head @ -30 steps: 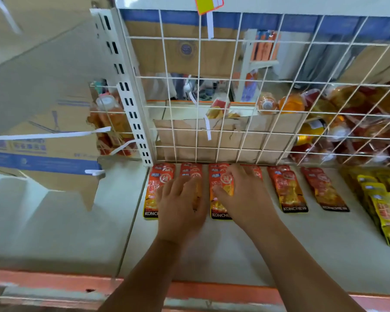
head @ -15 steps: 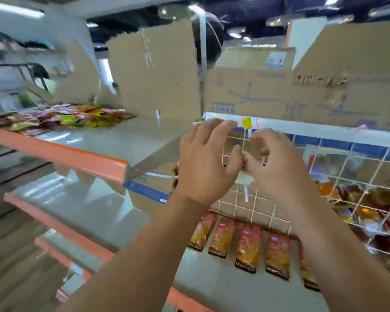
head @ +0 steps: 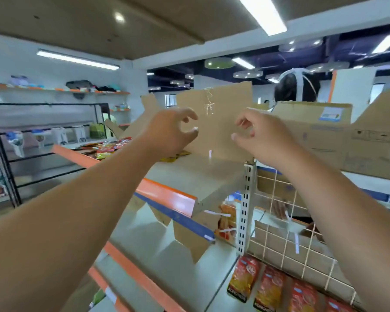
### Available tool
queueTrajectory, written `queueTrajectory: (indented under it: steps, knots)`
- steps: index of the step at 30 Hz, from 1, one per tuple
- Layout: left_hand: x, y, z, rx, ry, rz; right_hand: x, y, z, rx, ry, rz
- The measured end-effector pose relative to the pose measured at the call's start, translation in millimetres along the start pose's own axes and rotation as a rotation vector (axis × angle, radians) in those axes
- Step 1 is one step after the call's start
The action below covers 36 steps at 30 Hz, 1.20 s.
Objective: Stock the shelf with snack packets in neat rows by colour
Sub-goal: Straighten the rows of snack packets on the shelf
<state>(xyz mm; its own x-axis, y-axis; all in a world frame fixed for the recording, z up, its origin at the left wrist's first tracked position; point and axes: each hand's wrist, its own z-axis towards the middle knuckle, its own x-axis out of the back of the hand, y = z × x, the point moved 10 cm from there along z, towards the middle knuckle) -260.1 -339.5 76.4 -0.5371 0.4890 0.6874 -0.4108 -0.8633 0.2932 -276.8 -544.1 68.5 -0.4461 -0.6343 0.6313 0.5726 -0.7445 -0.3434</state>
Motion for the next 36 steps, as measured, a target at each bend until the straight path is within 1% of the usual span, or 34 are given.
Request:
queueTrajectory:
  steps: [3, 7, 9, 14, 17, 21, 25, 27, 30, 34, 36]
  knots:
    - [-5.7, -52.7, 7.7, 0.04, -0.127, 0.057, -36.7, -15.3, 32.0, 0.015, -0.082, -0.048]
    - [-15.6, -124.3, 26.0, 0.076, -0.235, 0.034, -98.0, -37.7, 82.2, 0.012, -0.214, -0.146]
    - [-27.5, -158.5, 40.8, 0.059, -0.3, 0.032, -131.6, -47.9, 107.6, 0.005, -0.29, -0.228]
    - [-71.1, -224.9, 89.5, -0.011, -0.446, 0.023, -210.6, -54.8, 163.3, -0.081, -0.461, -0.456]
    - [-100.7, -239.0, 110.2, -0.081, -0.573, 0.019, -252.9, -42.7, 186.0, -0.136, -0.542, -0.568]
    - [-127.3, -246.0, 119.0, -0.15, -0.769, 0.144, -297.2, -17.0, 194.4, -0.215, -0.646, -0.644]
    - [-148.4, -239.4, 117.1, -0.257, -0.902, 0.284, -329.7, 3.2, 195.4, -0.249, -0.713, -0.668]
    - [-155.9, -236.6, 116.4, -0.283, -0.921, 0.257, -346.2, 18.1, 198.2, -0.223, -0.709, -0.685]
    - [-164.9, -238.5, 118.7, -0.343, -0.871, 0.22, -365.4, 47.9, 198.1, -0.253, -0.674, -0.648]
    - [-166.5, -245.7, 121.3, -0.366, -0.815, 0.085, -362.4, 37.3, 197.2, -0.302, -0.543, -0.533]
    - [-165.2, -248.8, 123.7, -0.349, -0.794, 0.028, -359.8, 34.0, 196.1, -0.313, -0.542, -0.546]
